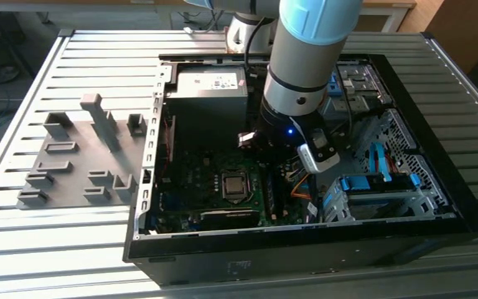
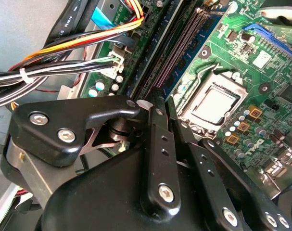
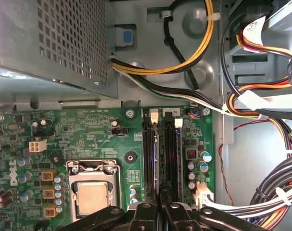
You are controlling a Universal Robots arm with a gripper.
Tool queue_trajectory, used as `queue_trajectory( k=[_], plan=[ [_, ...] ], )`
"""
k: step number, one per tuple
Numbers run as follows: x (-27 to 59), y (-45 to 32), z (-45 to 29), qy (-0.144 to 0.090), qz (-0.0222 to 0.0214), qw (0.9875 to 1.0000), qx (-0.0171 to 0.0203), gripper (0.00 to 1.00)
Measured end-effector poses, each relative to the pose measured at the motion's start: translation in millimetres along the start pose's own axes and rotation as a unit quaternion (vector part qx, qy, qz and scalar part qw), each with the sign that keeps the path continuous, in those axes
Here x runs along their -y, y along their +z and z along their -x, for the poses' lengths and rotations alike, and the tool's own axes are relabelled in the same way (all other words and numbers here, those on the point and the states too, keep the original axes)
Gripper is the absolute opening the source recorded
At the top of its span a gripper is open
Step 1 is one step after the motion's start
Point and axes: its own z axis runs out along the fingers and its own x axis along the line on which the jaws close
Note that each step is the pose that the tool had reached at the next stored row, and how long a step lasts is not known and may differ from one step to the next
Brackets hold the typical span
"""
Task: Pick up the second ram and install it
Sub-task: 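Insert the second ram into the second slot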
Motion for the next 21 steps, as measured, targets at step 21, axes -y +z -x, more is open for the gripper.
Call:
queue_trajectory(
  k=[21],
  plan=[
    [0.1,-5.0,-0.3,-0.001,-0.0009,1.0,0.0001,0.14]
  ],
)
